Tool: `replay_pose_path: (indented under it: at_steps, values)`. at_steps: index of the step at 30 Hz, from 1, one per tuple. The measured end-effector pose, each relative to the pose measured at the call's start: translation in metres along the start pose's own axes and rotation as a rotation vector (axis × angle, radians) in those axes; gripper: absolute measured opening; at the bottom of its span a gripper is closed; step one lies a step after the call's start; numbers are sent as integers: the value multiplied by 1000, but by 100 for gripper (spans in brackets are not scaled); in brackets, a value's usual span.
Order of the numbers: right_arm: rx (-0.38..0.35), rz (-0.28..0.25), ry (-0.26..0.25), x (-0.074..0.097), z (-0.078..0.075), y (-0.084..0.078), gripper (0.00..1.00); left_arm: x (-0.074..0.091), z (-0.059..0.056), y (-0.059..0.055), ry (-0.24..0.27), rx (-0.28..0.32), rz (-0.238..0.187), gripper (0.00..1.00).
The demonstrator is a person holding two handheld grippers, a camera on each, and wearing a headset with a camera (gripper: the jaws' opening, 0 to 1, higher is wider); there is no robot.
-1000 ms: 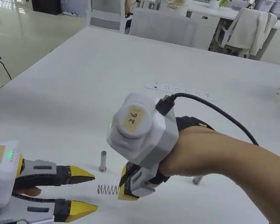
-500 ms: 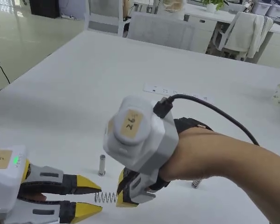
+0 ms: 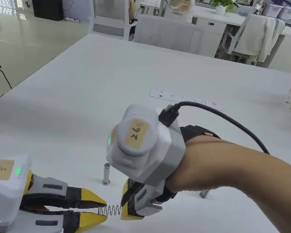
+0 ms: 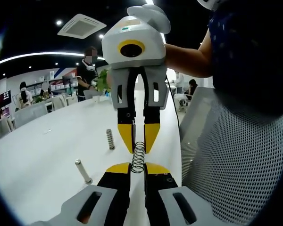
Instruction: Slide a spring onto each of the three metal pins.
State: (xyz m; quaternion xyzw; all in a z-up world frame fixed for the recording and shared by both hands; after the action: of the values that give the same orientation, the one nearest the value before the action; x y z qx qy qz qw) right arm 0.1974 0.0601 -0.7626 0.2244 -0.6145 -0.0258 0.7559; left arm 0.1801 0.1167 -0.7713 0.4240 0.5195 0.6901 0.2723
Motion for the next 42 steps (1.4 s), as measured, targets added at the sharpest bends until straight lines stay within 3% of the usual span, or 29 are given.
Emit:
replay_pose_path:
  at_steps: [29, 42]
  values:
    - [-19, -14, 25, -11, -1, -12, 11, 4, -2, 12, 14, 8, -35, 2]
    - [-29, -41, 6, -5, -3, -6, 9, 3, 0, 8, 18, 12, -24, 2]
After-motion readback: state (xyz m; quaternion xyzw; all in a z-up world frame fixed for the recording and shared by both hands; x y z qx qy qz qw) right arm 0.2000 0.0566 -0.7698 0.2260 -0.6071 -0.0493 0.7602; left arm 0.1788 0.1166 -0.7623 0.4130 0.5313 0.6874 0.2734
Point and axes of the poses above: the centre of the closed fingertips' face, and the gripper's own axes: x roughly backward along the fingers, z roughly to its left, y roughly out of its top, the point moved 4 cm from there along x, roughly backward along the fingers, and after that the axes turned 8 degrees about y, right-handed, at the moved point
